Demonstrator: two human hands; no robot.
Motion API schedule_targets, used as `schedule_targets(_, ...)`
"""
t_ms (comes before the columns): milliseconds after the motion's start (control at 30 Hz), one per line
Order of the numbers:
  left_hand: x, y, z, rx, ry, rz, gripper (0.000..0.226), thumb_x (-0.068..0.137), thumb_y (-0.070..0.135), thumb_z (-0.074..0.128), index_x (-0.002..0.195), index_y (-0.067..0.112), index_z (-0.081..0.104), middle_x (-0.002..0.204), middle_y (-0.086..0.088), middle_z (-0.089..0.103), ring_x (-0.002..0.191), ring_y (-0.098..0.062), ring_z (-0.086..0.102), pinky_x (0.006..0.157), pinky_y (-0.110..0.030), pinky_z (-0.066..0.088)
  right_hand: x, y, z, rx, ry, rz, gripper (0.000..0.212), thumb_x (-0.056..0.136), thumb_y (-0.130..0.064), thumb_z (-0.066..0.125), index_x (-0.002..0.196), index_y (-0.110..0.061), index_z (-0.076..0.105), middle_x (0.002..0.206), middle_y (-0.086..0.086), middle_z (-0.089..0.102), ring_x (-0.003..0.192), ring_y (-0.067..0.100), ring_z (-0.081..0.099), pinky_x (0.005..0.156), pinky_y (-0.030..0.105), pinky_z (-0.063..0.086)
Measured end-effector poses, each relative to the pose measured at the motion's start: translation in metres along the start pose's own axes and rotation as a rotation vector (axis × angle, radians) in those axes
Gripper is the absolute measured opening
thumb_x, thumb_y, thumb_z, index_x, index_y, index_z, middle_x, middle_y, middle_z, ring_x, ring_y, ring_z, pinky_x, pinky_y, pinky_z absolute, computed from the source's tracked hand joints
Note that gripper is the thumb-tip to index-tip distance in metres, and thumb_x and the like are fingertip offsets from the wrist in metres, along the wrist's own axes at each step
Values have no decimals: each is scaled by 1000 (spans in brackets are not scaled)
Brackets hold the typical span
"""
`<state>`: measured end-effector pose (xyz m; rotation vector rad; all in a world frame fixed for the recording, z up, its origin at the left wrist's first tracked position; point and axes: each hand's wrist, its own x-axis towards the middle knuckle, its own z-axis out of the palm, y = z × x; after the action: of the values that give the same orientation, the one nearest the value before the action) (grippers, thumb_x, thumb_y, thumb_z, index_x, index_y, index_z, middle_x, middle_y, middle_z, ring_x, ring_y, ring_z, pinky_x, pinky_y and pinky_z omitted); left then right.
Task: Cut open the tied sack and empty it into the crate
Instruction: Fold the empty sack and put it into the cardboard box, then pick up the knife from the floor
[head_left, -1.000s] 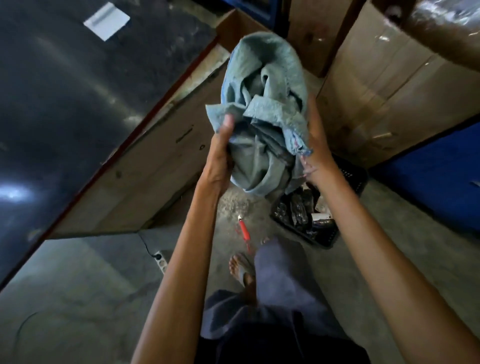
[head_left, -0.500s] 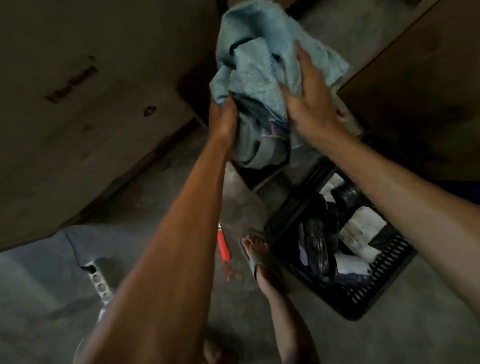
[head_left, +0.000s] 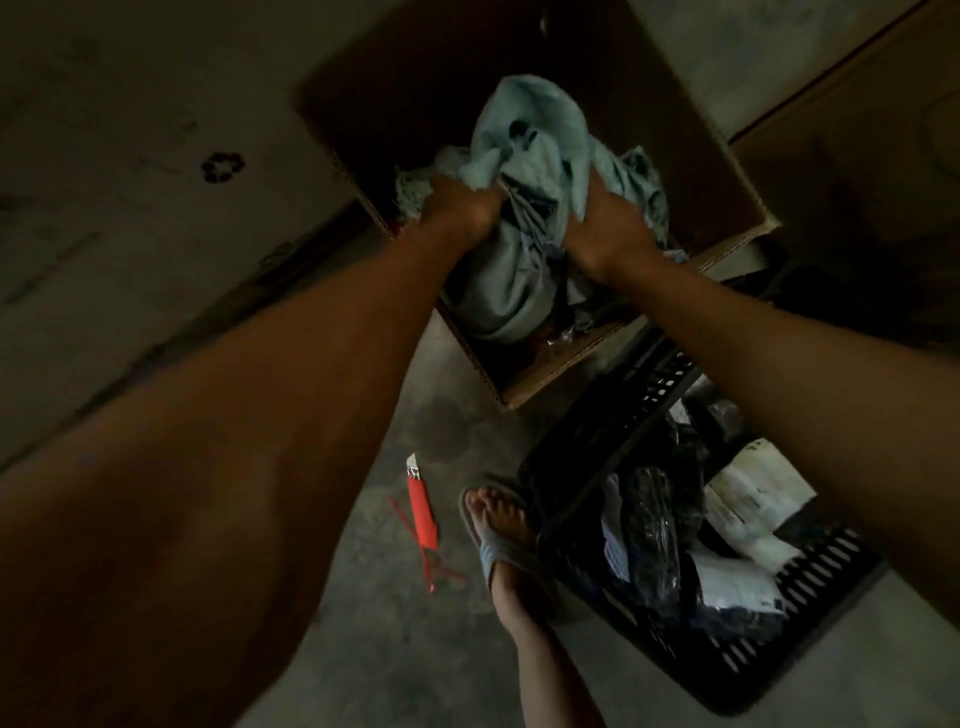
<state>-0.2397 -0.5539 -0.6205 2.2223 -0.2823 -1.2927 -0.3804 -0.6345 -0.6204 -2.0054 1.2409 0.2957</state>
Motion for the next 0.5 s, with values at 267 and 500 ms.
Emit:
schedule_targets(267,-192,-56,-88,13,273,326,59,87,21,64,142,5,48,133,-15,64,122,-28,62,97,-25,43,-198,-75,-20,-3,265,-110,58,104,-29,40,157,-9,25,163,14,26,152,28,24,123,43,24)
schedule_targets(500,-292,-260,-101,133,238,-119,50,94,19,66,141,10,51,140,-16,61,126,-33,60,102,-33,45,-346,-73,127,-252,-187,-115,45,89,-34,42,122,-10,60,115,17,68,109,36,65,93,42,51)
